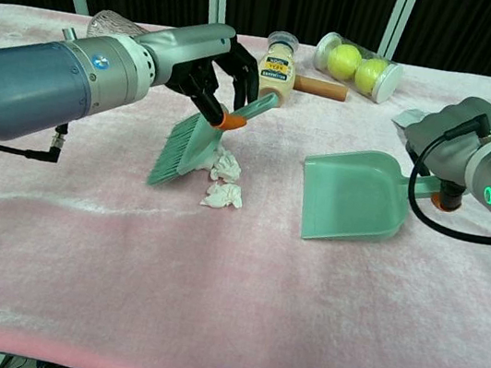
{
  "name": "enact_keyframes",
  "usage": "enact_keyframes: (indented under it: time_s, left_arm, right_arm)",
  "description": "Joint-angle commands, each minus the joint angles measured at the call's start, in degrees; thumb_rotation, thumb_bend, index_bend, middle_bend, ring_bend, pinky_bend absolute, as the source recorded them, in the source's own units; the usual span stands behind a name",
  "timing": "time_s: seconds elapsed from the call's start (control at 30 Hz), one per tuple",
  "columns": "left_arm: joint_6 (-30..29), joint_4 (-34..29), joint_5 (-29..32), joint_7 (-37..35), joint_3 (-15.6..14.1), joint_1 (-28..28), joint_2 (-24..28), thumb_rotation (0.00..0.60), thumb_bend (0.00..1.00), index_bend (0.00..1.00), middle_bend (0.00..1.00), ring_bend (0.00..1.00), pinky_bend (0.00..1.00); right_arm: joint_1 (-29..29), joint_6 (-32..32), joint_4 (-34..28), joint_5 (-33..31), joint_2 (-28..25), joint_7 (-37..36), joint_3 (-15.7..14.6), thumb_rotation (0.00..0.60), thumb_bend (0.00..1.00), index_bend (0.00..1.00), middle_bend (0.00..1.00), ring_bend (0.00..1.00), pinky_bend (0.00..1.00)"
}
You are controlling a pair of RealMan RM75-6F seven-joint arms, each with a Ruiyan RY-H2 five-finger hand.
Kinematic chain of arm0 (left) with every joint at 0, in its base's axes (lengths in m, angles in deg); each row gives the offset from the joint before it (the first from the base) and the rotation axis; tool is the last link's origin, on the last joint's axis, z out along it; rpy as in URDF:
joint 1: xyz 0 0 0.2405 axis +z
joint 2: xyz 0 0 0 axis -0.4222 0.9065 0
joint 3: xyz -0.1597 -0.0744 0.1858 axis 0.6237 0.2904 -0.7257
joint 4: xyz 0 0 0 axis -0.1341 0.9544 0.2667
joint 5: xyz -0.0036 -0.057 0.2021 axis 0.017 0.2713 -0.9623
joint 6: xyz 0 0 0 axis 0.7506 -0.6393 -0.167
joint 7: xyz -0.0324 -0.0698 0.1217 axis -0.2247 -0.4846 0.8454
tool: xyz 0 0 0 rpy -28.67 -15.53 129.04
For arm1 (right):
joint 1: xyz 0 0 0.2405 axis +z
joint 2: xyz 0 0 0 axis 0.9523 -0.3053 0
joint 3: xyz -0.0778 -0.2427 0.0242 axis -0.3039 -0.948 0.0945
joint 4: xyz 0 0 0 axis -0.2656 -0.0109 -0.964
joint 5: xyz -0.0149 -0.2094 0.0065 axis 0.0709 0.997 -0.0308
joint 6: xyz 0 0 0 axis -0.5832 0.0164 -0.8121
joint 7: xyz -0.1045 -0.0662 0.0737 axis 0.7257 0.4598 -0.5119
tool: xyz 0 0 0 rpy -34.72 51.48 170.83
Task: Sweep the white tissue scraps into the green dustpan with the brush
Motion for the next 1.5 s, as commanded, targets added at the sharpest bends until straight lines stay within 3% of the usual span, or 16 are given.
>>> enact_keyframes:
  time_s: [0.03,0.83,1.5]
  left_arm:
    - [0.1,0.1,-0.1,0.1,0.1,-0.1,-0.2,0.600,0.45,0.65,0.71,0.89,0.99]
    - [0.2,-0.3,0.1,1.2,0.7,-0.1,-0.5,0.600,0.45,0.65,0.71,0.89,0.99]
    - [1.0,0.8,-0.2,0.7,1.1,-0.5,-1.8,0.600,0.45,0.65,0.71,0.89,0.99]
  right_arm:
    - [0.0,0.0,-0.1,-0.1,-0.2,0.1,0.1,0.600,0.45,0.73,0.68,0.72,0.75]
    - [-0.1,0.0,-0.8,-0.3,-0.4,0.3,0.1,0.600,0.45,0.73,0.68,0.72,0.75]
    - [0.9,0.2,-1.3,-3.1,0.0,0.3,2.9,0.600,0.45,0.74,0.68,0.72,0.75]
